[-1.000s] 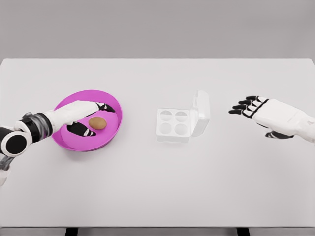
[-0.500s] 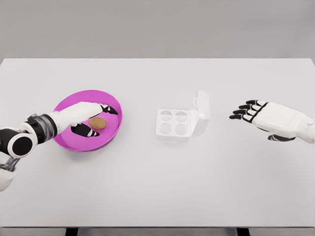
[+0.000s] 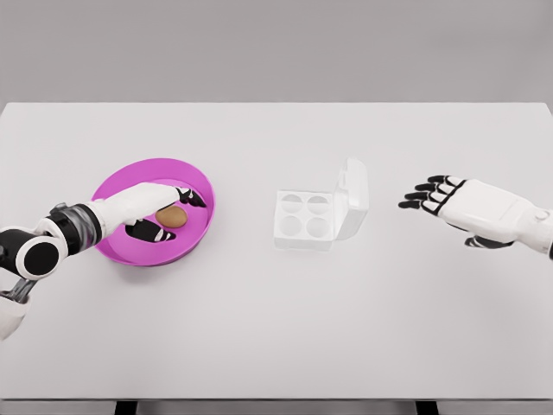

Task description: Pack egg into the box and close the box lid

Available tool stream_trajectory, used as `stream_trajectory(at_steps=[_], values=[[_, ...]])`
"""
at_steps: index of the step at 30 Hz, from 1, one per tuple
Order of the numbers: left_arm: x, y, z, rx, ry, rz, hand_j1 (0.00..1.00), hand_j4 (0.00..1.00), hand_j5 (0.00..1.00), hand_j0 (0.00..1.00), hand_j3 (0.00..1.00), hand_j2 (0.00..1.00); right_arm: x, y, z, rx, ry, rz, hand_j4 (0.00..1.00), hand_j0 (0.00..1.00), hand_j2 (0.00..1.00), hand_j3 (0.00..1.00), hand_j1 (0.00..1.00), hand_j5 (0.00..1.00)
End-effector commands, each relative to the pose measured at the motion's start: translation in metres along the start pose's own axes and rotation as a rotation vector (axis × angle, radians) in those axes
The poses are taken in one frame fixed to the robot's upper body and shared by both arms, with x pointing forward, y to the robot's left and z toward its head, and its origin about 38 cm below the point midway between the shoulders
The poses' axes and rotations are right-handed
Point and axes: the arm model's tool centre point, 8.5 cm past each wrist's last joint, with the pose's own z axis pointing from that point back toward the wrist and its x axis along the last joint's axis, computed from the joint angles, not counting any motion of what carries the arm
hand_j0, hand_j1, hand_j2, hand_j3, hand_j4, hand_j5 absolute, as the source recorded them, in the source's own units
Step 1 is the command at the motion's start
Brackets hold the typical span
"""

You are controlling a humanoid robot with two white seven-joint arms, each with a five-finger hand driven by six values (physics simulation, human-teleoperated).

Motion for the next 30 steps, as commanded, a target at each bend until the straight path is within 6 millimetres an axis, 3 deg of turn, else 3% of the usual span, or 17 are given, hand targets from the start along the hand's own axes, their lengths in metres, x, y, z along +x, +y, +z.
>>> stream_trajectory(at_steps=[1, 22, 30], values=[[-0.0001, 0.0001, 0.0002, 0.000, -0.001, 0.001, 0.73, 0.73, 0.73, 0.73, 0.73, 0.73, -0.0008, -0.0009, 0.0009, -0.003, 0.003, -0.003, 1.00, 1.00, 1.00, 1.00, 1.00, 1.00], [-0.0071, -0.0023, -0.0035, -0.006, 0.022, 0.008, 0.73, 0.73, 0.73, 0.73, 0.73, 0.73, -0.0019, 0.0021, 0.0008, -0.004, 0.008, -0.014, 1.00, 1.00, 1.00, 1.00, 1.00, 1.00], [-0.0069, -0.0023, -0.0035, -0.006, 0.019, 0.009, 0.66, 0.66, 0.66, 0.66, 0.66, 0.66, -0.0019, 0.0006, -0.0008, -0.022, 0.012, -0.021, 1.00, 1.00, 1.00, 1.00, 1.00, 1.00]])
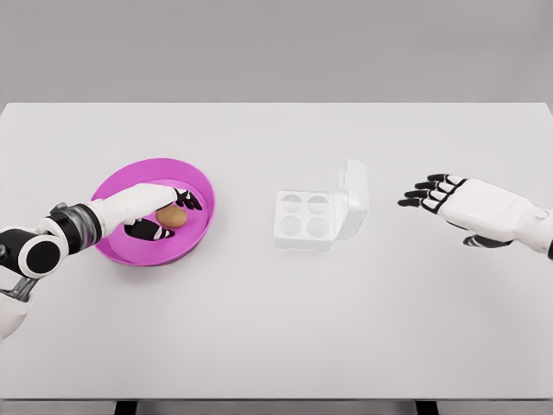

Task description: Pack egg into the box and close the box lid

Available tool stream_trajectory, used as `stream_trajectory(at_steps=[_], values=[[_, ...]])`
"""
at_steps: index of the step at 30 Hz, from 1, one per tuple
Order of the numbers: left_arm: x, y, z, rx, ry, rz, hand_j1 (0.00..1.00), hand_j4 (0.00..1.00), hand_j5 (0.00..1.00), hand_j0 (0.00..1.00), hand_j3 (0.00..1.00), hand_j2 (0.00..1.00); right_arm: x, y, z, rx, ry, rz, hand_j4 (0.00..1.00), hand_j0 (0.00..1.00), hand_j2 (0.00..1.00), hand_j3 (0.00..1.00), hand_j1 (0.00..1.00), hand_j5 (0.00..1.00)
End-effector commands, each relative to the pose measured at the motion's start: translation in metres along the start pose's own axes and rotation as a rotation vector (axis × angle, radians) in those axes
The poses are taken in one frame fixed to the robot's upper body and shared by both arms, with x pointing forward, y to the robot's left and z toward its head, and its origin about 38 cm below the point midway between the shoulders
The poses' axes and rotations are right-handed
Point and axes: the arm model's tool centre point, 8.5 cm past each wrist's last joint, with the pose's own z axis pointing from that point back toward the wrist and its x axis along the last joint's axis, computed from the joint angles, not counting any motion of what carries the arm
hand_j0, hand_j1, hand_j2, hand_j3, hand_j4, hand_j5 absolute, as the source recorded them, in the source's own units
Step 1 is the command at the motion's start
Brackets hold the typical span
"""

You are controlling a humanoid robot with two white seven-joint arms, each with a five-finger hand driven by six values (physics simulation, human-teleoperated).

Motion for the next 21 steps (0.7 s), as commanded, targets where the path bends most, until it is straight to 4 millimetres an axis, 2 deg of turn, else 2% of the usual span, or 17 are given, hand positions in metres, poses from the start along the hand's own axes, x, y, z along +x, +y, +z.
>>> stream_trajectory(at_steps=[1, 13, 16, 21], values=[[0.000, 0.000, 0.000, 0.000, -0.003, 0.000, 0.64, 0.64, 0.64, 0.64, 0.64, 0.64, -0.003, -0.002, 0.002, -0.010, 0.012, -0.005, 1.00, 1.00, 1.00, 1.00, 1.00, 1.00], [-0.001, 0.002, 0.002, 0.006, -0.001, 0.003, 0.55, 0.55, 0.55, 0.55, 0.55, 0.55, -0.006, -0.003, 0.006, -0.012, 0.024, -0.005, 1.00, 1.00, 1.00, 1.00, 1.00, 1.00], [-0.001, 0.004, 0.002, 0.011, -0.001, 0.004, 0.52, 0.52, 0.52, 0.52, 0.52, 0.52, -0.011, -0.001, 0.016, -0.018, 0.054, -0.013, 1.00, 1.00, 1.00, 1.00, 1.00, 1.00], [-0.001, 0.007, 0.005, 0.023, -0.001, 0.004, 0.48, 0.48, 0.48, 0.48, 0.48, 0.48, -0.011, -0.002, 0.017, -0.023, 0.057, -0.014, 1.00, 1.00, 1.00, 1.00, 1.00, 1.00]])
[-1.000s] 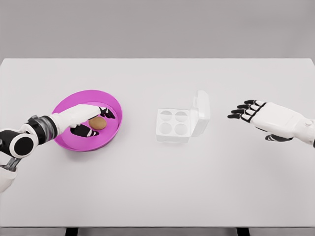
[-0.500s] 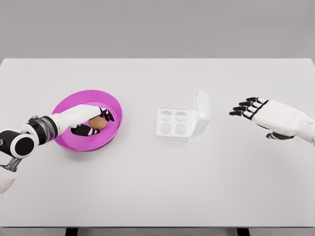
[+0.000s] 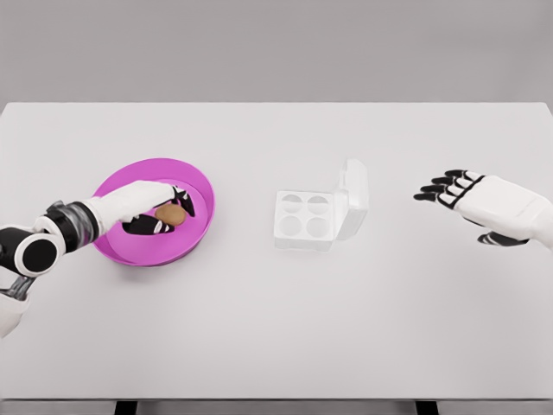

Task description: Pack egg into the box and close the box lid

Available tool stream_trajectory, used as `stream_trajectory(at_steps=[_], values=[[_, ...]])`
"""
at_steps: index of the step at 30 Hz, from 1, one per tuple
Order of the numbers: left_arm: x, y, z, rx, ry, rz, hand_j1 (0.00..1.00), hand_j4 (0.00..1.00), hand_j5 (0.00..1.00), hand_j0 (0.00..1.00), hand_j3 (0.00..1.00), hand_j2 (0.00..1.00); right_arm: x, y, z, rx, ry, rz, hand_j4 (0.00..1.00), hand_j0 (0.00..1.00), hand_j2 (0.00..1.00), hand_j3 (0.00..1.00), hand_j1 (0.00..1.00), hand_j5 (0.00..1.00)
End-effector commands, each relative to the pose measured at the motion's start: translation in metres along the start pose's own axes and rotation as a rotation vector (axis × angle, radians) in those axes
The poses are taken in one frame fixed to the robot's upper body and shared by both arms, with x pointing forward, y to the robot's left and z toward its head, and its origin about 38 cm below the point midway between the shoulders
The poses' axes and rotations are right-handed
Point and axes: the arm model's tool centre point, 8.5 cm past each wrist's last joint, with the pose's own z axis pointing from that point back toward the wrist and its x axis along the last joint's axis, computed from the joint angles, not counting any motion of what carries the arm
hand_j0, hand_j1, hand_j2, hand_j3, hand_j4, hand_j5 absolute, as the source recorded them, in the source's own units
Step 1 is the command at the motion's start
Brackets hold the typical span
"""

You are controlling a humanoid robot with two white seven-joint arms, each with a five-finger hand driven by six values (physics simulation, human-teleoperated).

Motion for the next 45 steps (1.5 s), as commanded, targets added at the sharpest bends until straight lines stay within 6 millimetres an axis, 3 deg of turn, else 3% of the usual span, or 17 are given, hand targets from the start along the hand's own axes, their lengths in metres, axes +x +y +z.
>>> stream_trajectory(at_steps=[1, 17, 45], values=[[0.001, 0.003, 0.002, 0.010, -0.004, -0.001, 0.47, 0.47, 0.47, 0.47, 0.47, 0.47, -0.001, -0.002, 0.001, -0.006, 0.003, -0.003, 1.00, 1.00, 1.00, 1.00, 1.00, 1.00], [0.008, 0.018, 0.008, 0.060, -0.036, -0.015, 0.43, 0.43, 0.43, 0.43, 0.43, 0.43, -0.001, 0.002, 0.000, 0.000, 0.002, -0.009, 1.00, 1.00, 1.00, 1.00, 1.00, 1.00], [0.057, 0.027, -0.017, 0.121, -0.208, -0.018, 0.38, 0.38, 0.38, 0.38, 0.38, 0.38, -0.001, 0.003, 0.000, 0.003, 0.001, -0.012, 1.00, 1.00, 1.00, 1.00, 1.00, 1.00]])
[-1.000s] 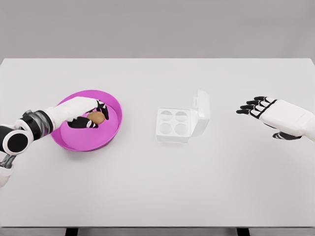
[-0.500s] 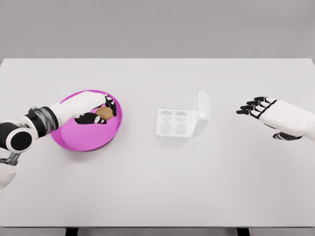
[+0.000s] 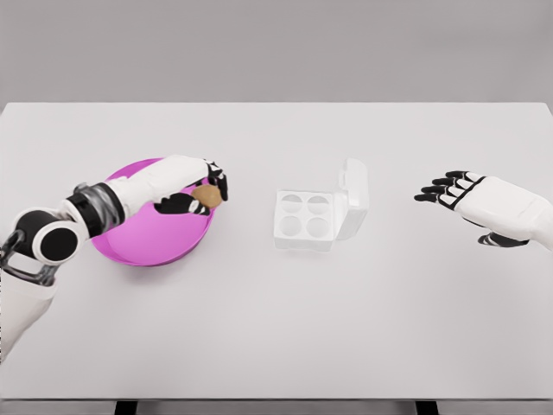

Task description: Pack egg into the box and close the box lid

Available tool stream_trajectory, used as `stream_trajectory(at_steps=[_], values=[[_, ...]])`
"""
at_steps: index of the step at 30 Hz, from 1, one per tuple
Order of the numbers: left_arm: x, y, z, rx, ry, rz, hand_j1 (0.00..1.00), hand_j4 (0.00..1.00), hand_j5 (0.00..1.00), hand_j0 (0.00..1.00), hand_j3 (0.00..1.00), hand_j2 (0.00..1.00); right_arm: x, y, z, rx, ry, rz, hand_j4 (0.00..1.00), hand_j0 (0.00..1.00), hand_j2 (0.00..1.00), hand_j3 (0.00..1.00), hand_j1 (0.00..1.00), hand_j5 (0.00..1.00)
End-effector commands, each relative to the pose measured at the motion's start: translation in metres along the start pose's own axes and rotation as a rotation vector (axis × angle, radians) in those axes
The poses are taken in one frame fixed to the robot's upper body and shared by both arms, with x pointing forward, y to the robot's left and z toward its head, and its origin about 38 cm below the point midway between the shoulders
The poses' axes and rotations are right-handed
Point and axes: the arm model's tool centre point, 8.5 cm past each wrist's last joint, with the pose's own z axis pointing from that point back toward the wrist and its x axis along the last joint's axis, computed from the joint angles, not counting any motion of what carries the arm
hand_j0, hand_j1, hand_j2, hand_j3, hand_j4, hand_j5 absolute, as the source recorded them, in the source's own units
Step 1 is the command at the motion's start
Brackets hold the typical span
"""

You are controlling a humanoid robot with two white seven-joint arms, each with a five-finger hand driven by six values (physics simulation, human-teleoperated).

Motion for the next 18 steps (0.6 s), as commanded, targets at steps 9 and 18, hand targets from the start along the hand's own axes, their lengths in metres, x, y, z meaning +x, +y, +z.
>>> stream_trajectory(at_steps=[9, 18], values=[[0.022, -0.007, -0.019, 0.011, -0.064, 0.041, 0.37, 0.37, 0.37, 0.37, 0.37, 0.37, 0.000, 0.001, 0.000, -0.003, 0.001, -0.009, 1.00, 1.00, 1.00, 1.00, 1.00, 1.00], [0.042, -0.014, -0.036, 0.015, -0.099, 0.037, 0.37, 0.37, 0.37, 0.37, 0.37, 0.37, -0.003, 0.002, 0.000, 0.002, 0.006, -0.010, 1.00, 1.00, 1.00, 1.00, 1.00, 1.00]])
